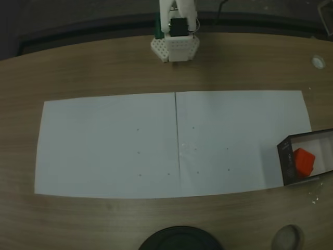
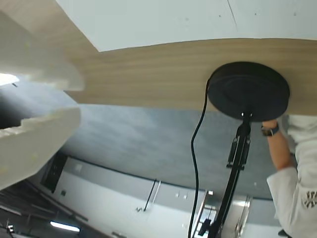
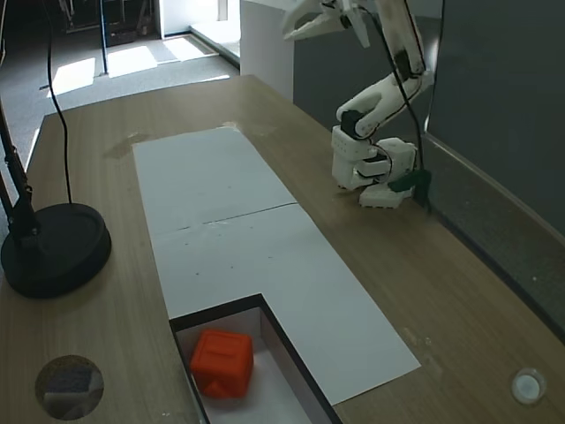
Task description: Grab a orange square and put it in the box.
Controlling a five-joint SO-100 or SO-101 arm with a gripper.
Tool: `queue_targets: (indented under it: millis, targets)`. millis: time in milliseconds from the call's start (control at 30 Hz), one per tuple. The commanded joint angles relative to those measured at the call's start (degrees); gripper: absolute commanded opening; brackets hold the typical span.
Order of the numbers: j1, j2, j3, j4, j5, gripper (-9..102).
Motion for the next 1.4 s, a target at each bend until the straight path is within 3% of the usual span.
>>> queue_targets:
  millis: [0,233,433,667,900,1367]
  targets:
    - [0.4,16.7,9.8,-1.3,0.0,1]
    - [0.4,34.8,18.5,-1.5,0.2,0]
    - [0.4,38.6,21.5,-2.2,0.2,0]
    - [0.4,38.6,25.7,-12.0,0.2,0]
    - [1.8,38.7,43.3,-26.1,0.3,0]
    - [6.4,38.7,70.2,-31.7,0.2,0]
